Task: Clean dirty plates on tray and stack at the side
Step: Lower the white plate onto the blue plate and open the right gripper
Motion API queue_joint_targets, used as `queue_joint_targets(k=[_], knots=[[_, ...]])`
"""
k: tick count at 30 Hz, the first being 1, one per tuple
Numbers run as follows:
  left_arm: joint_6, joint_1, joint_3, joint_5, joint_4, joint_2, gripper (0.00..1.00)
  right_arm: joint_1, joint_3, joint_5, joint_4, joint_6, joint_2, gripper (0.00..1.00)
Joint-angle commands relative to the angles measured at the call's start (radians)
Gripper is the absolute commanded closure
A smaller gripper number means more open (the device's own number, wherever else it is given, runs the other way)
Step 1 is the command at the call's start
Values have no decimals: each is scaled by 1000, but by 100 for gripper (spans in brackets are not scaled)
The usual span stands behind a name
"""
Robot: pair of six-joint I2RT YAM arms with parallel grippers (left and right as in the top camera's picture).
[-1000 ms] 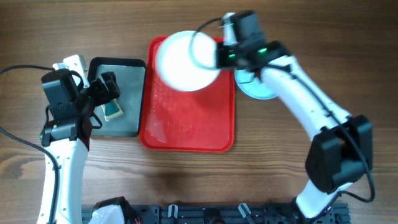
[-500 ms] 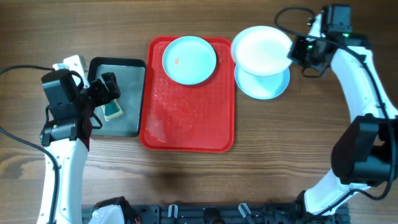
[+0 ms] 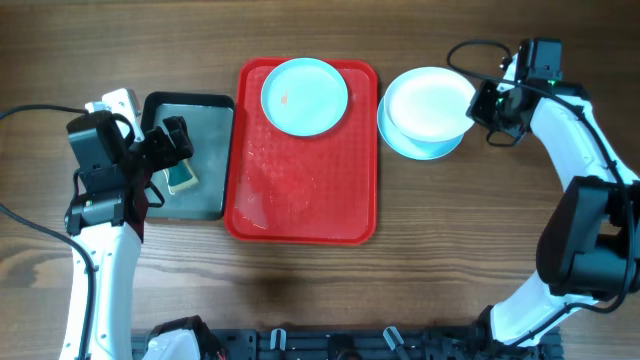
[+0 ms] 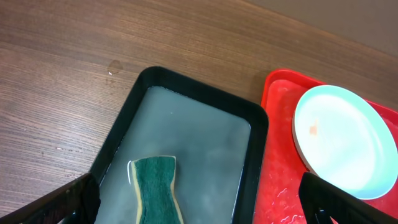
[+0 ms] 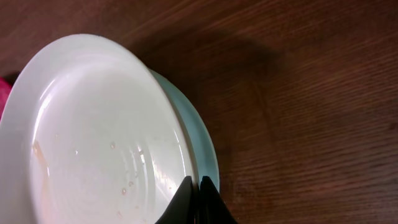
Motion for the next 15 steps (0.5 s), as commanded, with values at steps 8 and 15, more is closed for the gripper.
queue_joint_targets(k=[8,15], knots=[[1,3,5,12,3,4,0,8,-134,5,123,13,-9,96],[1,3,5,12,2,4,0,8,-171,-56,162,3,-9,95]])
